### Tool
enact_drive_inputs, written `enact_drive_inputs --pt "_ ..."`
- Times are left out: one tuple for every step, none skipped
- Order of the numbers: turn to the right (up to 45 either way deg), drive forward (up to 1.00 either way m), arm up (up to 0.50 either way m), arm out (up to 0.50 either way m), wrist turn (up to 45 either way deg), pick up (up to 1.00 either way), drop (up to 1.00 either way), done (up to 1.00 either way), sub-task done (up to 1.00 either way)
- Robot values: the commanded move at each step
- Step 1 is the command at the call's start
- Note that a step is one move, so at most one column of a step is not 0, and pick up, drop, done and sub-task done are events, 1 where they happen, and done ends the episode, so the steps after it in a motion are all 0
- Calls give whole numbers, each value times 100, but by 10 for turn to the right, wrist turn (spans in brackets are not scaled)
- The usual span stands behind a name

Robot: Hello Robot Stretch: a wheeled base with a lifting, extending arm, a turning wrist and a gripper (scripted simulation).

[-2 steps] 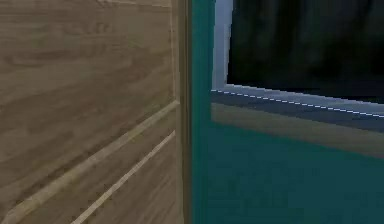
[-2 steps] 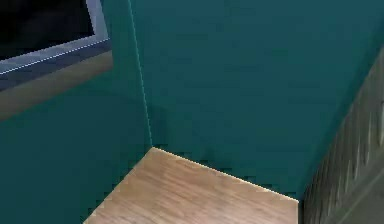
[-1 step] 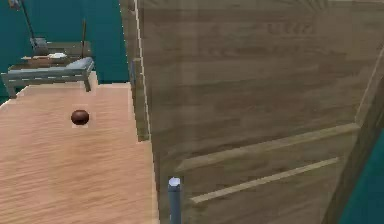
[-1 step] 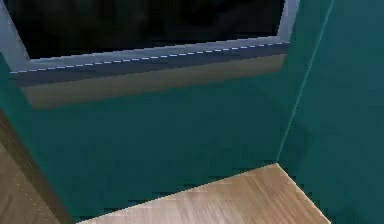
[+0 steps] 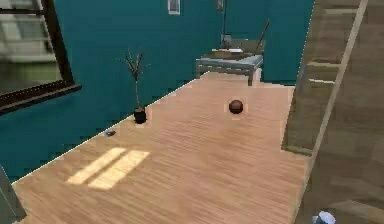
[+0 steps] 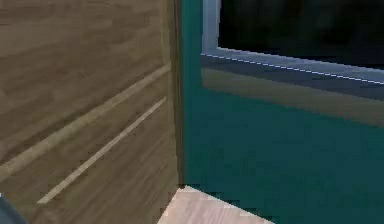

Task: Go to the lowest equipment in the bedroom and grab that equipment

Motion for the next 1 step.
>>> enact_drive_inputs --pt "-390 0 0 0 0 0 0 0 0"
